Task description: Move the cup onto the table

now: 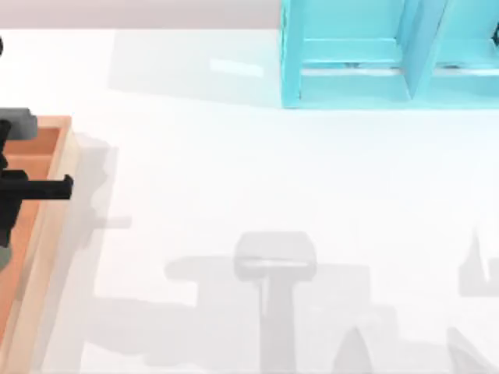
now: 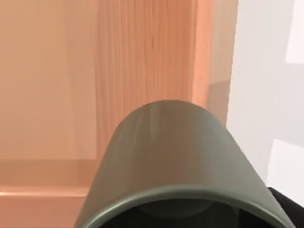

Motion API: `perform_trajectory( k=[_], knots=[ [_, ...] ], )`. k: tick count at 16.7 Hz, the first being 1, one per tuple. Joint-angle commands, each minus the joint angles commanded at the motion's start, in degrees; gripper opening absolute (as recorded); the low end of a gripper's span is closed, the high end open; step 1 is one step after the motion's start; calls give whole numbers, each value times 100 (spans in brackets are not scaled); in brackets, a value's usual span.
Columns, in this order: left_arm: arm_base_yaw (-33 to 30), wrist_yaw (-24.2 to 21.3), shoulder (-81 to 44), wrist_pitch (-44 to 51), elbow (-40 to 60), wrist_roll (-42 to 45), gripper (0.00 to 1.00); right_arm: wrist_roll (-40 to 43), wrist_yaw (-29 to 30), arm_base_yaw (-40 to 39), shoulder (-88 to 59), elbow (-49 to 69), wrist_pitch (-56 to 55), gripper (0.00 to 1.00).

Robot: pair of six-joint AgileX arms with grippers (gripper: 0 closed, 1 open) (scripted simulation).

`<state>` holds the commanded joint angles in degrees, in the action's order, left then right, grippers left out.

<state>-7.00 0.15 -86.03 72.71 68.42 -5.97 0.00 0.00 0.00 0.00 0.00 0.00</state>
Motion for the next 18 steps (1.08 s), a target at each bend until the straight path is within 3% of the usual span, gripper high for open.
perform_trajectory(
  k=[6,14,18],
  knots=[
    [-703,14,-1113,464,1305,-619,0,0,0,0,0,0,0,100],
    [-2424,-47,-3886,1559,5368,-2302,0,0,0,0,0,0,0,100],
    [-3117,-38,-4897,1884,6830,-3020,0,0,0,0,0,0,0,100]
  ],
)
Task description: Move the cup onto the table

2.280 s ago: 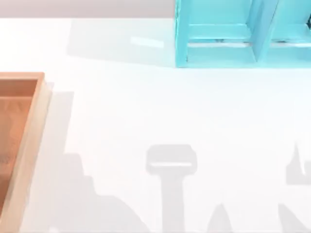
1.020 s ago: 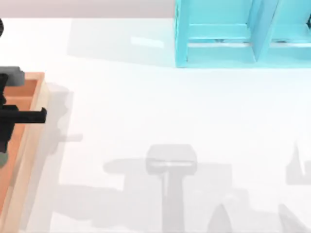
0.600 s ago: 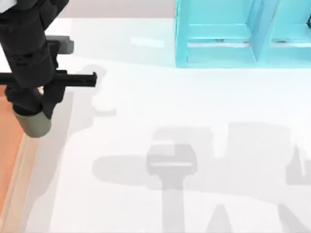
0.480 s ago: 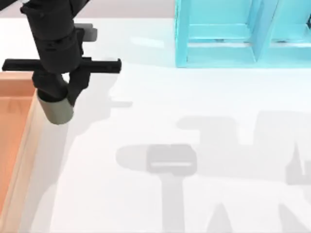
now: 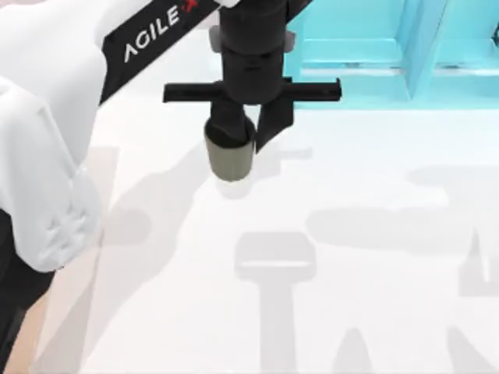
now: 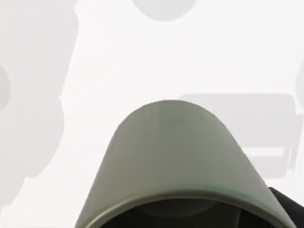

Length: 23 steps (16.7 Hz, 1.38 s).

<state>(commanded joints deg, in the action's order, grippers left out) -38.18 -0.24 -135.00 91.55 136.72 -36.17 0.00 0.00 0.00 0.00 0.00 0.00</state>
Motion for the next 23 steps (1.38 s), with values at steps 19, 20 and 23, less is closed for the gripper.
perform_trajectory(
  k=[19,20,23],
  knots=[
    [-186,12,72,-1669,-1738,-226,0,0,0,0,0,0,0,100],
    [-189,25,96,-1737,-1809,-217,0,0,0,0,0,0,0,100],
    [-192,30,102,-1749,-1822,-214,0,0,0,0,0,0,0,100]
  ],
)
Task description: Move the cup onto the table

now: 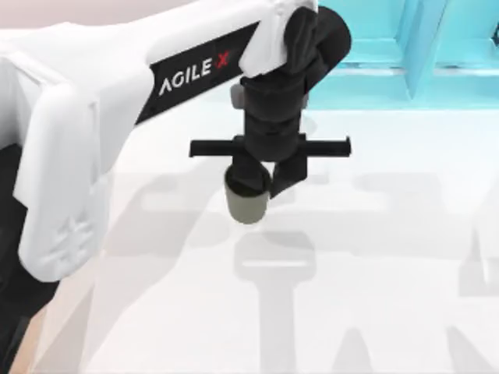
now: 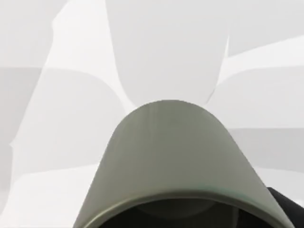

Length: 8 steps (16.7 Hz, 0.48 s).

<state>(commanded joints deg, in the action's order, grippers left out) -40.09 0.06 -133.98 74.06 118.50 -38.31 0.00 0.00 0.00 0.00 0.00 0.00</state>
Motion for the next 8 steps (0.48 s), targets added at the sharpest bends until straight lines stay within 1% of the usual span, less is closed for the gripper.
perform_trajectory(
  k=[1,8],
  knots=[
    [0,0,0,0,0,0,0,0,0,0,0,0,0,100],
    [0,0,0,0,0,0,53,0,0,0,0,0,0,100]
  ],
)
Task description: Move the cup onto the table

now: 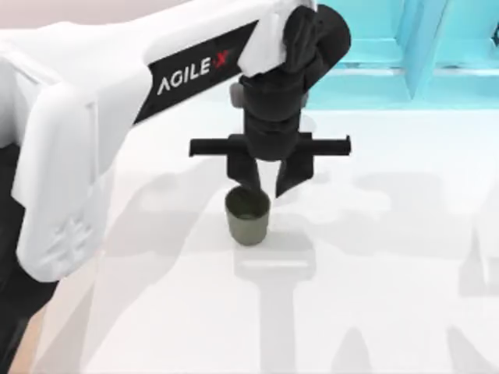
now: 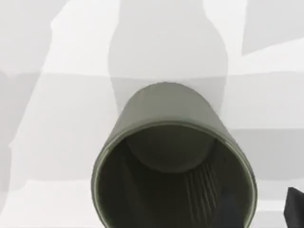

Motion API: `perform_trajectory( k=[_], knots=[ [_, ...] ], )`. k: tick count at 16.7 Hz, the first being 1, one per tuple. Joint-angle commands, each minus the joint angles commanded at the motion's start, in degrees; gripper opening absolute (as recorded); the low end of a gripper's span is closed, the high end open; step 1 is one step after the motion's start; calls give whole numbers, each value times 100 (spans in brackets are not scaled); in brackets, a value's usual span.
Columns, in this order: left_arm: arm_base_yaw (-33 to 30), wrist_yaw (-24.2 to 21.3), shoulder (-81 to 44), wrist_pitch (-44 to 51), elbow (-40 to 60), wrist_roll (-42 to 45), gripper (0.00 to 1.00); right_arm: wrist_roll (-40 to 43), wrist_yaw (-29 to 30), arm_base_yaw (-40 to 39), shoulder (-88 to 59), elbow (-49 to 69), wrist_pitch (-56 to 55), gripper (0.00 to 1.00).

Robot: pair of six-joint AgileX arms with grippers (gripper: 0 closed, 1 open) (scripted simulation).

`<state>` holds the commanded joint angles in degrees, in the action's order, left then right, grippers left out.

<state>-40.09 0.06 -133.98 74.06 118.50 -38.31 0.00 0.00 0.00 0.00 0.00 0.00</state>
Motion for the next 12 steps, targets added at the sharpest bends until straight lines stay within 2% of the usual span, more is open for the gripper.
perform_trajectory(
  k=[6,12],
  knots=[
    [0,0,0,0,0,0,98,0,0,0,0,0,0,100],
    [0,0,0,0,0,0,100,0,0,0,0,0,0,100]
  ],
)
